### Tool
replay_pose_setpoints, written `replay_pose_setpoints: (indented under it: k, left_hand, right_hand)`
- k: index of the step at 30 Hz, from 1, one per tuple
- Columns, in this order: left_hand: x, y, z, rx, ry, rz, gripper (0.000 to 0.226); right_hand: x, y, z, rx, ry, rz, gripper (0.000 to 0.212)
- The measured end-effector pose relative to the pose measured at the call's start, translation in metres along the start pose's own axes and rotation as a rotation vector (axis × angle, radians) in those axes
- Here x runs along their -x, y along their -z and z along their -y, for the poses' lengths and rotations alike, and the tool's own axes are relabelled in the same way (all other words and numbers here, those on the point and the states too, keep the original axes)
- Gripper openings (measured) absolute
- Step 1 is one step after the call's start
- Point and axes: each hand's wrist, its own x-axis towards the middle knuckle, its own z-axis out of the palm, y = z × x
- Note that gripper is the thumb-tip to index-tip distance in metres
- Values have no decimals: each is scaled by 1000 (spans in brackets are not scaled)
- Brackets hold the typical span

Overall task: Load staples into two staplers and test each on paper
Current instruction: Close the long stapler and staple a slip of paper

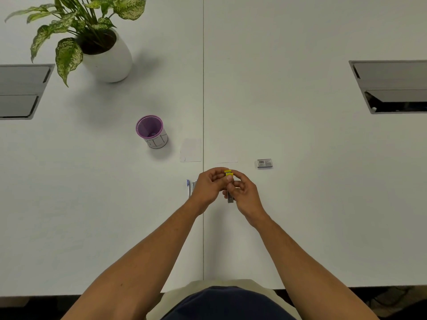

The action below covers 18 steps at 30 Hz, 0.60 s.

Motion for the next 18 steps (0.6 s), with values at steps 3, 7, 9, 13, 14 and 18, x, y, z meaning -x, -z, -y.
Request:
replay_pose_setpoints:
  k: [3,7,9,13,14,18]
  left_hand:
    - [-1,-3,0,-21,-12,-23,27]
    - [-3,0,0,-31,2,-11,27]
    - [-4,0,1,-52,7,-3,29]
    - [-10,-3,8,-54,46,-18,34]
    - [-12,-3,10,-66,54,-23,35]
    - [-21,-2,17,-98,83,-18,25]
  right_hand:
    - [-2,-3,-1,-5,-3,-41,30]
    - [-3,-1,-4,5,-5,-35,31]
    - [-4,0,-6,34,-7,-43,33]
    - [-8,0,-11,125,-6,-63,35]
    - [-10,1,-12,155,-4,-63,36]
    - [-19,4,-14,300,5,-76,38]
